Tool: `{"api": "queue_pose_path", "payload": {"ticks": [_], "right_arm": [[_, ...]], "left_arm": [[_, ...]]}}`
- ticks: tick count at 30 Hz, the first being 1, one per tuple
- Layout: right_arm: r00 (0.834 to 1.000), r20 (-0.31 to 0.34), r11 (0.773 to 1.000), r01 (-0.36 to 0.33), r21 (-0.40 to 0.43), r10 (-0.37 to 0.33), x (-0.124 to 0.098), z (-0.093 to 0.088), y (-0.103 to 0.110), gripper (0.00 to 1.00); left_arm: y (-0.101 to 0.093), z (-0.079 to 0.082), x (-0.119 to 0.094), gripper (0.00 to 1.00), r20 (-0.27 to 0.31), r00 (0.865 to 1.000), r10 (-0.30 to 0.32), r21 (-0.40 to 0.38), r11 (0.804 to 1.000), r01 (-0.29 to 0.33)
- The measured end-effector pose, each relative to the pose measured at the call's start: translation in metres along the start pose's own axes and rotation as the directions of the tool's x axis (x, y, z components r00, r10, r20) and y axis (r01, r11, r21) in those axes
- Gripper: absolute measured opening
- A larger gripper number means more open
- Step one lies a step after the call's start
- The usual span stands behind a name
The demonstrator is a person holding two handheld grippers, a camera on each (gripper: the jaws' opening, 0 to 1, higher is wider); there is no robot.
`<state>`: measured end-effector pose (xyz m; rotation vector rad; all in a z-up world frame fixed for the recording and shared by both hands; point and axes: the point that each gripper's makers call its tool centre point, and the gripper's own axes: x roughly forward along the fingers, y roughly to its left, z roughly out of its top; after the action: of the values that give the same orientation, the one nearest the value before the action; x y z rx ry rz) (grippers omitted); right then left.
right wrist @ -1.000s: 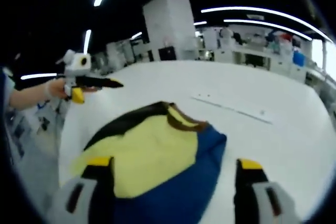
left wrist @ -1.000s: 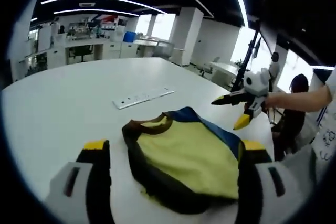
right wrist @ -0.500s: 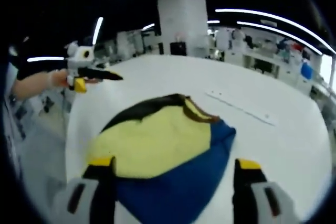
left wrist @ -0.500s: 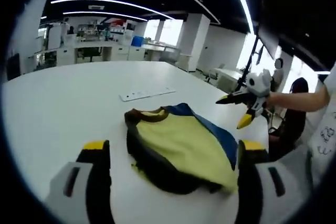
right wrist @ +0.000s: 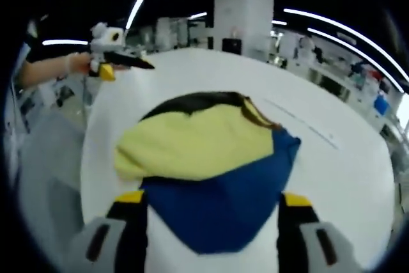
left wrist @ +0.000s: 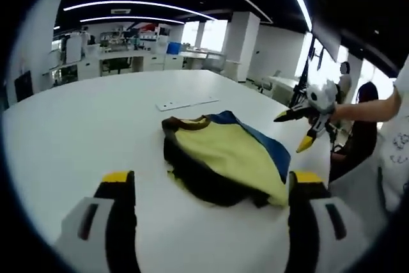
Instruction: Fold the garment on the visible template until the final outline fits inside the template.
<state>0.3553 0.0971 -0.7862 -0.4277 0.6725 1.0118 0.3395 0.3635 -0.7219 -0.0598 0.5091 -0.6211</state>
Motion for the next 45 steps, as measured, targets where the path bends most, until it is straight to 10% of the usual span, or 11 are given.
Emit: {"api": "queue_pose_path", "payload": {"ticks": [10,20,36,45], "right_arm": [[0.999,-0.040,0.988,-0.020,-0.155,0.013,0.013,-0.016,0.015,0.56],[0.991,-0.128,0.908,-0.093,-0.409,0.044,0.031,-0.034,0.049,0.34],[0.991,-0.125,0.907,-0.094,-0.411,0.045,0.039,-0.036,0.052,0.01],[0.995,-0.087,0.929,-0.076,-0.363,0.047,0.030,-0.024,0.044,0.00]], "left_arm": [[-0.005,-0.017,-0.008,0.96,-0.013,1.000,0.006,-0.028,1.000,-0.007],[-0.008,-0.030,-0.011,0.95,-0.043,0.999,0.007,-0.049,0.999,-0.009],[-0.015,-0.040,-0.010,0.94,-0.060,0.998,-0.004,-0.055,0.998,0.000],[-0.015,-0.038,-0.007,0.92,-0.052,0.999,-0.004,-0.053,0.999,0.001]]}}
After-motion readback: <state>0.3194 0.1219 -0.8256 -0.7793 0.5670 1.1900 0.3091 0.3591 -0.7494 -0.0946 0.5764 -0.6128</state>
